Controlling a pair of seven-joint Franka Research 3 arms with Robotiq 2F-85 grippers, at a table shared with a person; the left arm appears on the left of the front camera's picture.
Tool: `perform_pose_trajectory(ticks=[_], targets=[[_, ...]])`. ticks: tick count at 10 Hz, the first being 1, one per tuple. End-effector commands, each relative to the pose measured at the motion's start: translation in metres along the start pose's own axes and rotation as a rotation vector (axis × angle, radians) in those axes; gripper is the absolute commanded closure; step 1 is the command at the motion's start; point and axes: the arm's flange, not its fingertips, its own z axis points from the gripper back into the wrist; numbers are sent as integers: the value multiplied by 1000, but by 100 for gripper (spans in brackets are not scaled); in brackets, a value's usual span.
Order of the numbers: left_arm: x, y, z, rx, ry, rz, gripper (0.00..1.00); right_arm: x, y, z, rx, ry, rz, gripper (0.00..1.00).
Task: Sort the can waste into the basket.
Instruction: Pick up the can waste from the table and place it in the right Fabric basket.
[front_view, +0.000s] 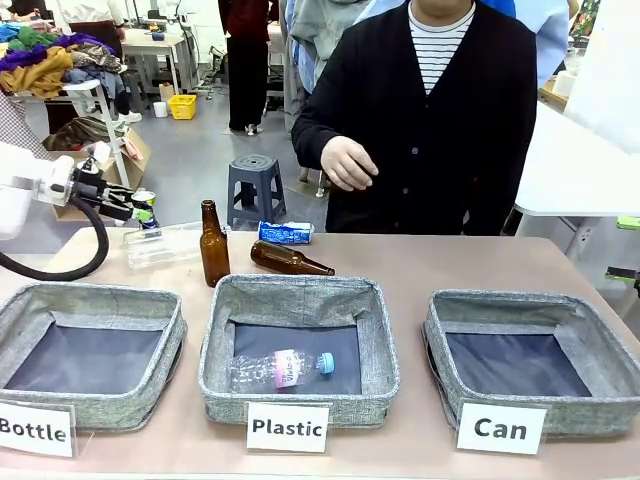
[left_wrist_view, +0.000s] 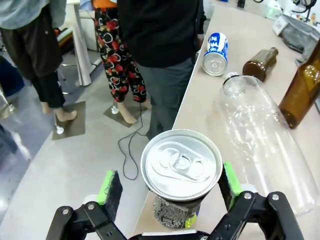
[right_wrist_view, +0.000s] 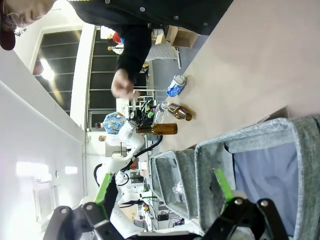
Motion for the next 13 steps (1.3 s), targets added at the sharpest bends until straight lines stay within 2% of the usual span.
perform_pose_trajectory(ticks=[1,2,3,5,7,8,9,10,13], targets=[[3,12,1,1,-17,26,0,-3,1,-1,12,-4,5,0],[2,13,0,12,8,40,19,-3,1,-1,12,-4,5,0],[2,13,-2,8,23,45,57,-3,1,-1,12,-4,5,0],[5,9,-2,3,36,41,100,-3,1,-1,12,-4,5,0],[8,4,1,6,31,38,100,-3,1,-1,12,-4,5,0],[12,-1,8,4,23,37,96,-3,1,-1,12,-4,5,0],[19,-11,20,20,10,32,100,-3,1,-1,12,-4,5,0],[32,-31,40,-16,-37,27,100,-3,1,-1,12,-4,5,0],[82,-151,126,-152,-149,84,100,-3,1,-1,12,-4,5,0]])
